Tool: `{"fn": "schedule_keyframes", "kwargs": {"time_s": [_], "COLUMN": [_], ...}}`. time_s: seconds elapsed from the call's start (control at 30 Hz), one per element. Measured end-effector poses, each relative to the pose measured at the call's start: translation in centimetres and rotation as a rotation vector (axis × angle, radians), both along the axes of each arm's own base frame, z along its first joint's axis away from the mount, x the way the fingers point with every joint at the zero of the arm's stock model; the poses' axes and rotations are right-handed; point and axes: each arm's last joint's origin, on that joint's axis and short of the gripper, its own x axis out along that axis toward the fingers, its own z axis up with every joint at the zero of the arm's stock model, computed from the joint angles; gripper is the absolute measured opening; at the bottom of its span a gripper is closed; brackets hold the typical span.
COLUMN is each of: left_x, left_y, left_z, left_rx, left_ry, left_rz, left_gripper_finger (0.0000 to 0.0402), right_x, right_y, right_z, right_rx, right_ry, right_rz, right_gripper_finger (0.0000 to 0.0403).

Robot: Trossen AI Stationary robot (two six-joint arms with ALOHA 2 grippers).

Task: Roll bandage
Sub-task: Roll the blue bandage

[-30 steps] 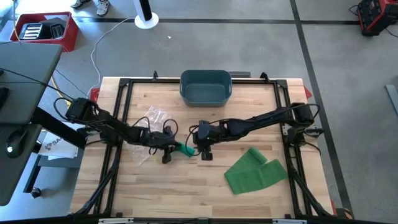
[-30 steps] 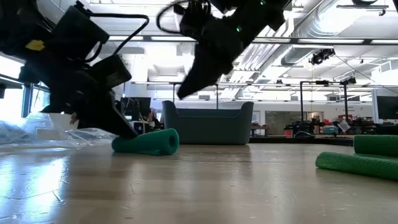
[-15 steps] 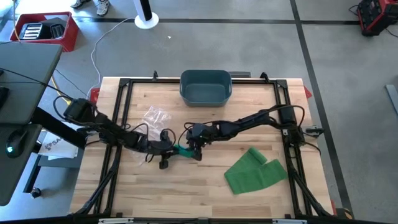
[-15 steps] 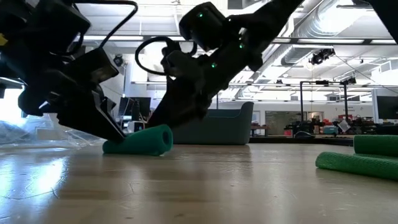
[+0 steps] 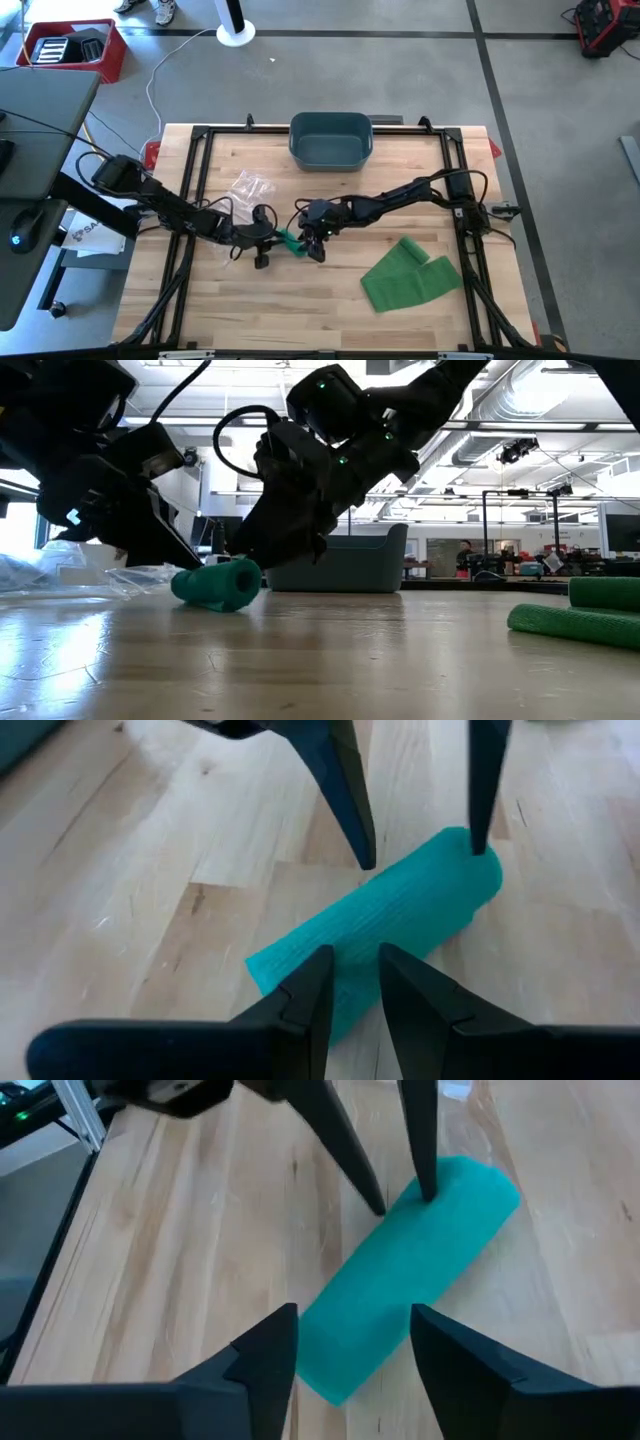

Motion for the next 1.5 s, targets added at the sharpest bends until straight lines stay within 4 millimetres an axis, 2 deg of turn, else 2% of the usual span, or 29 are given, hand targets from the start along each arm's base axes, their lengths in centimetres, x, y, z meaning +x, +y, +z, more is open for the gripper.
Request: {"fn": "schedule_keyframes", "kwargs": {"time_s": [0.17, 0.27, 0.4, 0.6, 0.8, 1.0, 1.17, 1.3, 1.5], "left_x": [-0.5, -0.6, -0.6, -0.8, -1.1, -1.1, -1.1, -1.0, -1.7], "left_y": [-0.1, -0.1, -0.1, -0.6, -1.2, -1.4, -1.4, -1.5, -1.1], "left_z": [-0.5, -0.5, -0.5, -0.5, -0.4, -0.4, -0.2, 1.4, 4.6], "left_rx": [-0.018, -0.022, -0.032, -0.048, -0.054, -0.050, -0.070, -0.092, -0.103], "left_ry": [0.061, 0.064, 0.060, 0.045, 0.022, 0.019, 0.008, 0.016, 0.106], "left_rz": [0.020, 0.048, 0.064, 0.086, 0.114, 0.107, 0.118, 0.134, 0.203], "left_gripper_finger": [0.0078, 0.0078, 0.0078, 0.0077, 0.0053, 0.0030, 0.0017, 0.0007, 0.0001], "right_x": [0.1, 0.3, 0.6, 0.7, 0.6, 0.6, 0.6, 0.7, 0.7], "right_y": [-0.1, -0.1, 0.0, 0.0, -0.5, -1.2, -1.6, -2.0, -2.2], "right_z": [-0.2, -1.4, -2.4, -2.3, -2.6, -2.6, -2.6, -2.6, -2.6], "right_rx": [-0.018, 0.005, 0.041, 0.052, 0.074, 0.075, 0.028, -0.016, -0.157], "right_ry": [-0.001, 0.014, 0.002, -0.002, 0.043, 0.053, 0.040, 0.023, -0.012], "right_rz": [-0.027, -0.039, -0.035, -0.054, -0.193, -0.210, -0.189, -0.174, -0.128], "right_gripper_finger": [0.0232, 0.0246, 0.0250, 0.0250, 0.0250, 0.0249, 0.0215, 0.0174, 0.0070]}}
